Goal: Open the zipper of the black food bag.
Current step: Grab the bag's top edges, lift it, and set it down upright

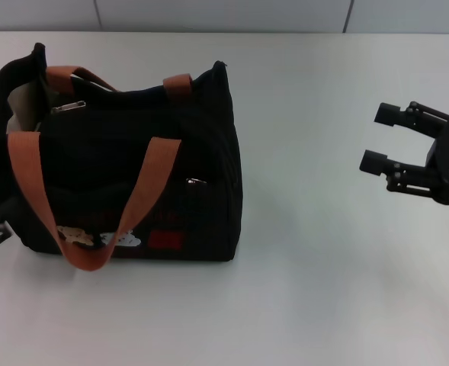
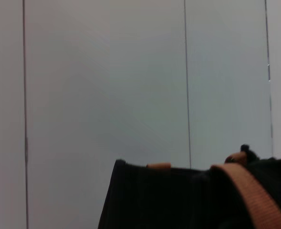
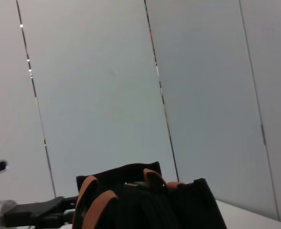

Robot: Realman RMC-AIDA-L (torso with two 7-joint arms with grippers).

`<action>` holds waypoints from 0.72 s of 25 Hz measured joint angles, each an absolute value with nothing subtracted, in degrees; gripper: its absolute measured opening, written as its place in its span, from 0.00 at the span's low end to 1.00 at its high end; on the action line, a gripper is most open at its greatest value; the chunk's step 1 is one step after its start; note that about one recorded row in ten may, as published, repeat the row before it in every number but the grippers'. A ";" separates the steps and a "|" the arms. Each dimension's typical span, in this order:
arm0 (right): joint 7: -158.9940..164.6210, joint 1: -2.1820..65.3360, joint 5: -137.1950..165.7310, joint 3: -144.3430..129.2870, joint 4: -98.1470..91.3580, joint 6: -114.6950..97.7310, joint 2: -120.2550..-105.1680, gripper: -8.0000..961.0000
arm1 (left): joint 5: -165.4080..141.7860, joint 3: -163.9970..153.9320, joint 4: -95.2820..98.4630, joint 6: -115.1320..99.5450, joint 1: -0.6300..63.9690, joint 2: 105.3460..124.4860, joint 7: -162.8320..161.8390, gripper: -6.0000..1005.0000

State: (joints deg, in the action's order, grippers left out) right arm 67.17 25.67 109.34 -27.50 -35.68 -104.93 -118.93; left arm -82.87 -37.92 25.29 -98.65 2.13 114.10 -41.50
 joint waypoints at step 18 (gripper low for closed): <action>67.24 25.15 109.34 -28.48 -35.69 -105.49 -118.95 0.83 | -84.61 -37.61 25.89 -92.26 4.60 117.50 -39.74 0.41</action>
